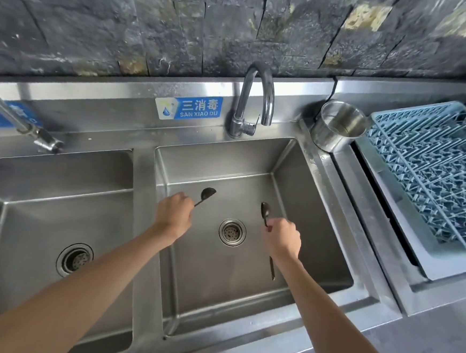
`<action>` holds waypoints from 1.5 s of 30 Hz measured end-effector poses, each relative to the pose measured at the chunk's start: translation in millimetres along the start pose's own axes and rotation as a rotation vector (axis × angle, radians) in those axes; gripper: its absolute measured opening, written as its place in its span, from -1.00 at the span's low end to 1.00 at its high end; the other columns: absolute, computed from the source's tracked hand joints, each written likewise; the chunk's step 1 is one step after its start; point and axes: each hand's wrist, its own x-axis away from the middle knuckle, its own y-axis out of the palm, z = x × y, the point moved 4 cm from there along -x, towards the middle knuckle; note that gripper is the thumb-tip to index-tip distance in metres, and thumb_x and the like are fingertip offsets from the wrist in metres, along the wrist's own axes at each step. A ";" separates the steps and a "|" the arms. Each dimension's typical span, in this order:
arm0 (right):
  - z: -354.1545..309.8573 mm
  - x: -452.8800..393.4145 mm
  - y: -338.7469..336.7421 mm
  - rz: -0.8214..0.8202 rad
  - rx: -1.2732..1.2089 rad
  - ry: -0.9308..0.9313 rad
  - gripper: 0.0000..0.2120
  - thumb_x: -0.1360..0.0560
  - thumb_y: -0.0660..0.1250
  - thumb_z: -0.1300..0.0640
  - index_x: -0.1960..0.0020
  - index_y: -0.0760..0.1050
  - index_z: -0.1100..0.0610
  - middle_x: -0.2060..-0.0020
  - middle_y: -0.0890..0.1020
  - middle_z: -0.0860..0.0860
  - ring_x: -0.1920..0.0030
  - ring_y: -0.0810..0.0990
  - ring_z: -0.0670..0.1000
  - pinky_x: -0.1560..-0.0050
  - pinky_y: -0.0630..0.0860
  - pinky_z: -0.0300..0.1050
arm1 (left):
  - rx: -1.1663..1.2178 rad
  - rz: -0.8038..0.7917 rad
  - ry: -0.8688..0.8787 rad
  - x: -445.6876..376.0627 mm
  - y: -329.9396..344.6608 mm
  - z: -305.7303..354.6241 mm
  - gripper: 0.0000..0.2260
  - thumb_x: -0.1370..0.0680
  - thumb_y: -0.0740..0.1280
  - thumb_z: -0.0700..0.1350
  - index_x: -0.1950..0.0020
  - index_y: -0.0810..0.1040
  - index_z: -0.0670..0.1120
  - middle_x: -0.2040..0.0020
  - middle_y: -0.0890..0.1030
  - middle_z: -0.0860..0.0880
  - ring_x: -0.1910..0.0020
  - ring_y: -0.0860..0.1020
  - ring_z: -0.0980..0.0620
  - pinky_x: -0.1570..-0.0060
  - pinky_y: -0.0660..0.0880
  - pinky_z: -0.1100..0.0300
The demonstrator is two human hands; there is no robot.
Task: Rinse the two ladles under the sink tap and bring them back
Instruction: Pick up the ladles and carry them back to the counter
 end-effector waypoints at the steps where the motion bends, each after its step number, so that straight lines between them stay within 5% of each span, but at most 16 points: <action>1: 1.9 3.5 1.3 0.019 -0.019 -0.007 -0.83 -0.41 0.26 0.25 0.34 0.35 0.16 0.31 0.52 0.09 0.28 0.46 0.23 0.27 0.41 -0.05 | 0.099 0.036 -0.029 3.2 -0.7 -2.2 -0.85 -0.49 0.32 -0.25 0.19 0.68 -0.14 0.22 0.58 -0.09 0.13 0.64 -0.25 0.23 0.49 0.08; 4: 0.2 15.9 1.5 0.074 -0.058 -0.025 -0.80 -0.38 0.26 0.23 0.36 0.29 0.18 0.43 0.43 0.06 0.35 0.37 0.23 0.37 0.32 -0.06 | 0.497 0.006 -0.139 15.2 1.3 -11.8 -0.90 -0.47 0.44 -0.19 0.11 0.76 -0.07 0.27 0.71 -0.08 0.21 0.68 -0.11 0.18 0.54 0.13; 8: -6.6 41.7 -6.0 0.079 -0.367 0.027 -0.81 -0.48 0.41 0.13 0.30 0.62 0.12 0.44 0.63 0.05 0.28 0.60 0.24 0.26 0.51 -0.05 | 0.995 -0.088 -0.306 42.3 -2.5 -19.4 -0.80 -0.43 0.54 -0.19 -0.04 0.75 -0.12 0.14 0.76 -0.10 0.17 0.68 -0.01 0.01 0.62 0.13; 12: -10.2 86.3 -11.2 -0.016 -1.064 0.146 -0.98 -0.48 0.56 0.18 0.10 0.77 0.10 0.25 0.76 0.17 0.23 0.73 0.06 0.26 0.69 -0.16 | 1.257 -0.132 -0.338 71.2 -17.1 -16.1 -0.79 -0.44 0.54 -0.24 -0.07 0.72 -0.14 0.20 0.74 -0.01 0.18 0.69 0.08 0.22 0.59 0.32; 16: -10.3 141.6 -22.6 0.013 -1.305 0.110 -0.94 -0.52 0.53 0.18 0.11 0.76 0.15 0.15 0.79 0.11 0.14 0.79 0.06 0.22 0.67 -0.22 | 1.426 -0.159 -0.249 104.9 -44.1 -6.2 -0.83 -0.45 0.52 -0.29 0.00 0.73 -0.09 0.25 0.76 0.05 0.25 0.71 0.20 0.29 0.57 0.41; 23: -2.8 252.5 -43.4 0.192 -1.428 0.032 -0.87 -0.58 0.45 0.17 -0.04 0.76 0.15 0.13 0.79 0.08 0.16 0.76 0.03 0.13 0.66 -0.17 | 1.514 -0.297 -0.034 176.7 -79.1 15.2 -0.82 -0.47 0.50 -0.27 0.04 0.73 0.00 0.17 0.77 0.02 0.19 0.72 0.17 0.24 0.58 0.40; 32: 46.4 388.7 -57.1 0.528 -1.470 0.176 -0.88 -0.54 0.50 0.14 -0.04 0.77 0.10 0.13 0.79 0.06 0.15 0.75 -0.04 0.23 0.62 -0.26 | 1.427 -0.481 0.251 258.8 -96.6 72.5 -0.78 -0.47 0.50 -0.26 -0.11 0.70 -0.13 0.07 0.77 -0.06 0.08 0.73 0.08 0.14 0.62 0.32; 38: 91.6 479.4 -54.5 0.769 -1.397 0.267 -0.82 -0.52 0.51 0.05 -0.10 0.76 0.04 0.03 0.80 0.05 -0.04 0.77 0.08 0.07 0.66 -0.08 | 1.363 -0.662 0.417 321.4 -86.6 134.3 -0.78 -0.46 0.50 -0.26 -0.10 0.70 -0.16 0.09 0.77 -0.04 0.12 0.73 0.07 0.20 0.61 0.34; 45: 141.8 602.1 -46.2 1.024 -1.371 0.368 -0.84 -0.57 0.46 0.12 -0.11 0.75 0.10 0.04 0.80 0.09 -0.02 0.78 0.15 -0.05 0.71 0.16 | 1.223 -0.817 0.633 424.7 -70.7 199.7 -0.81 -0.44 0.54 -0.22 -0.02 0.73 -0.04 0.11 0.77 0.04 0.11 0.73 0.11 0.21 0.60 0.38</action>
